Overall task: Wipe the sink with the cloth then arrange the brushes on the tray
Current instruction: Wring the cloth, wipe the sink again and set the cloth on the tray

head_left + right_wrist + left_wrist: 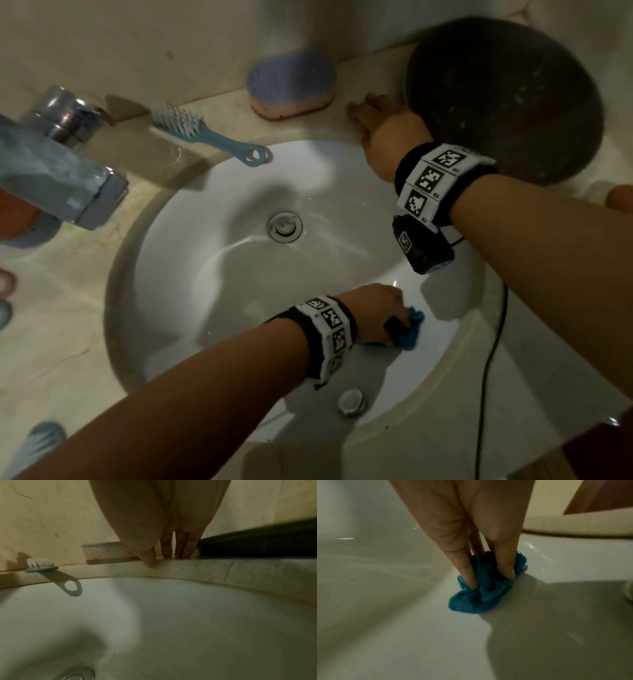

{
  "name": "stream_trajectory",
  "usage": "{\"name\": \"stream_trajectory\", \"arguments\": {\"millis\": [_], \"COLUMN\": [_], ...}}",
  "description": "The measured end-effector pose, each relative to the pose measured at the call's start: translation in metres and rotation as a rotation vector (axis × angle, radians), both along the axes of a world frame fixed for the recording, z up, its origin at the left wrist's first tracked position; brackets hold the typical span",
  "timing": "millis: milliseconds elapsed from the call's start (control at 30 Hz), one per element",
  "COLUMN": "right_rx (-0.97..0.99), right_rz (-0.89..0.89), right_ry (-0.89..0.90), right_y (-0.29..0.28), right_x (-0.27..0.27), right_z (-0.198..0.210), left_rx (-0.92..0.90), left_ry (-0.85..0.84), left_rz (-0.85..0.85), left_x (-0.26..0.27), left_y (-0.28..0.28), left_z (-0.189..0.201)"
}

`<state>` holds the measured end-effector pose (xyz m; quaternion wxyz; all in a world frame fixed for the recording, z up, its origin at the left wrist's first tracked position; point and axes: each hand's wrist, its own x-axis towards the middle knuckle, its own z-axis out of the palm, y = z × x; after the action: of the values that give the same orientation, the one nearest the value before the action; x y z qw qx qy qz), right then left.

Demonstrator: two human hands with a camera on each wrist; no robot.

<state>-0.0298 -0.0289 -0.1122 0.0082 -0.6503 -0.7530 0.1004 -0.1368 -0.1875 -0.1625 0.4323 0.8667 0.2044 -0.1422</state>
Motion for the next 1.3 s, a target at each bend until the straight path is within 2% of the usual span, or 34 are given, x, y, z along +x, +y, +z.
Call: {"name": "stream_trajectory", "arguments": {"millis": [133, 200, 300, 433, 567, 667, 800, 900, 1000, 1100, 1167, 1300], "right_rx": [-0.125, -0.095, -0.082, -0.150, -0.297, -0.396, -0.385, -0.367, -0.345, -0.366, -0.421, -0.471], "right_rz": [-0.012, -0.027, -0.063, -0.225, -0.347, -0.449, -0.486, -0.518, -0.512, -0.578, -0.638, -0.661], "right_ry": [0.048, 0.107, 0.146, 0.097, -0.116, -0.011, 0.044, 0.049, 0.040, 0.022, 0.008, 0.008], "right_y": [-0.012, -0.030, -0.073, -0.144, -0.206, -0.231, -0.239, -0.239, -0.241, -0.250, -0.259, -0.265], "right_x": [-0.002, 0.000, 0.015, 0.047, 0.072, 0.074, 0.069, 0.068, 0.065, 0.064, 0.062, 0.061], "right_z": [0.019, 0.037, 0.063, 0.081, 0.061, 0.043, 0.033, 0.030, 0.031, 0.034, 0.034, 0.029], "left_rx": [-0.048, -0.049, -0.080, -0.110, -0.086, 0.002, 0.029, 0.102, 0.090, -0.063, -0.100, -0.012], "left_ry": [0.041, 0.009, -0.131, -0.129, -0.086, 0.031, 0.324, 0.368, 0.289, 0.109, 0.086, 0.168], "left_rz": [0.009, 0.019, 0.170, 0.147, 0.164, 0.107, 0.055, -0.016, 0.081, 0.254, 0.191, 0.008], "left_x": [-0.021, -0.018, -0.009, 0.008, 0.014, 0.006, -0.025, -0.036, -0.036, -0.033, -0.025, -0.018], "left_y": [0.000, 0.001, -0.001, -0.015, -0.019, -0.018, -0.009, -0.004, -0.005, -0.012, -0.022, -0.026], "left_z": [-0.004, 0.006, 0.025, 0.037, 0.028, 0.026, 0.015, 0.013, 0.026, 0.039, 0.043, 0.038]}}
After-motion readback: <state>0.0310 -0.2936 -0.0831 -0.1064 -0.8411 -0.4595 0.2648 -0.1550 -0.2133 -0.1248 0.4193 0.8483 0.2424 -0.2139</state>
